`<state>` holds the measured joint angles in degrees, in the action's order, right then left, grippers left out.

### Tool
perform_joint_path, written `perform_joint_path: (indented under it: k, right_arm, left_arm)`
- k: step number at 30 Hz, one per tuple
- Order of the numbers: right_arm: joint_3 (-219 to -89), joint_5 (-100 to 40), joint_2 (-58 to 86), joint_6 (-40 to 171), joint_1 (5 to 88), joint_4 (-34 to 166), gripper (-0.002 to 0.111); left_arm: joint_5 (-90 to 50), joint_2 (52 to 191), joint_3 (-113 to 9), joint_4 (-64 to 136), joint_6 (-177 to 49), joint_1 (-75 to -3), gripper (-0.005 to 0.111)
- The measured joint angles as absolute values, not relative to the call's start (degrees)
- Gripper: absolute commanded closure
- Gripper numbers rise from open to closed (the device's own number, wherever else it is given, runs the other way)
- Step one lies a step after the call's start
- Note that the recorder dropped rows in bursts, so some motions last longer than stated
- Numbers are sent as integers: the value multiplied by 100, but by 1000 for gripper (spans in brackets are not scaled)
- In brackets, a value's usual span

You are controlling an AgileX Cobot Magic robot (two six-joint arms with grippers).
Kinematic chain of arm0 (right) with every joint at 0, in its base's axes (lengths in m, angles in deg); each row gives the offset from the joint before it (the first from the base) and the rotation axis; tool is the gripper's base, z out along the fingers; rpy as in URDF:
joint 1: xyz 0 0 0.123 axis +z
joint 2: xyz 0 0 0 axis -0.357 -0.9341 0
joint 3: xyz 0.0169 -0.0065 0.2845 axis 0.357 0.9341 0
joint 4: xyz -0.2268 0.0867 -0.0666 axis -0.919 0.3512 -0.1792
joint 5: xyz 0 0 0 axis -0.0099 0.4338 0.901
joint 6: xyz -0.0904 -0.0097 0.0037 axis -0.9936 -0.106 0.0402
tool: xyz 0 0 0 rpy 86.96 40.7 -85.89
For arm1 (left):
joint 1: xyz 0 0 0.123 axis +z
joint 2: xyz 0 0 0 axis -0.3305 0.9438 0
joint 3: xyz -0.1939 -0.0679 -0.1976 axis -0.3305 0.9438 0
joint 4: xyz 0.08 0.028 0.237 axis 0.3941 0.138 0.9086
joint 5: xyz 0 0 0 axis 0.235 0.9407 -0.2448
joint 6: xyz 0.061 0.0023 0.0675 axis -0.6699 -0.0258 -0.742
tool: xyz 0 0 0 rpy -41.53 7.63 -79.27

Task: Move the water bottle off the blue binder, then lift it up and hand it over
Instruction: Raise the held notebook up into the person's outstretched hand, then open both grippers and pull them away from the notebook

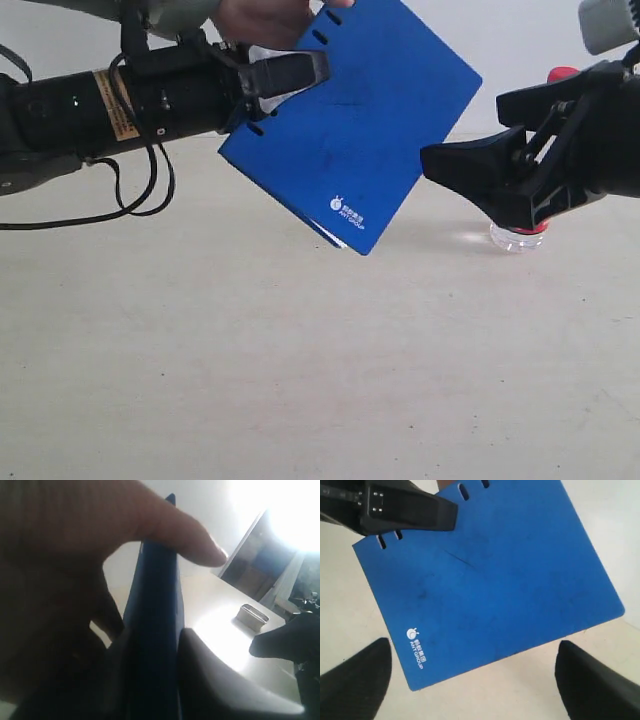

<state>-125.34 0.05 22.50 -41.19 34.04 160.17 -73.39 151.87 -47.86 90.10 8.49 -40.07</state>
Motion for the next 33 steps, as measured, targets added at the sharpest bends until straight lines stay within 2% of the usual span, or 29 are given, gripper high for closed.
perform_joint_path:
  k: [8,10,11,15,16,18,22,25,26,27,30,33]
  right_arm:
    - [-12534,5,2250,-3997,3404,15893,29]
    - [-12534,5,2250,-3960,3404,15866,29]
    - [-12534,5,2250,-3944,3404,15856,29]
    - [-12534,5,2250,-3947,3404,15856,29]
    - [-12534,5,2250,-3947,3404,15856,29]
    - [-12534,5,2250,-3947,3404,15856,29]
    - [-12534,-21,2250,-3947,3404,15854,36]
    - [-12534,-142,2250,-3906,3404,15854,54]
    - [-12534,-180,2250,-3895,3404,15854,72]
    - [-12534,-230,2250,-3865,3404,15835,81]
    - [-12534,-251,2250,-3768,3404,15700,108]
    - [-12534,-251,2250,-3372,3404,15249,108]
  left_arm:
    - [-7211,15187,-4859,9130,1202,-4007,99]
    - [-7224,15187,-4859,9170,1215,-4007,86]
    - [-7235,15187,-4859,9170,1215,-3996,75]
    - [-7358,15163,-4898,9181,1215,-3996,19]
    - [-7378,15132,-4907,9181,1225,-3996,9]
    - [-7374,15066,-4930,9251,1225,-3996,-3]
    - [-6495,14667,-4958,10320,1457,-3996,-3]
    - [-5911,14299,-4958,11815,2425,-3996,-3]
    - [-5810,14182,-4958,12241,2740,-3996,-3]
    - [-5705,13854,-4931,13032,3421,-3959,-3]
    - [-5701,13294,-4751,13404,3992,-3767,-3]
    - [-5711,12563,-4291,13514,4540,-3196,-3]
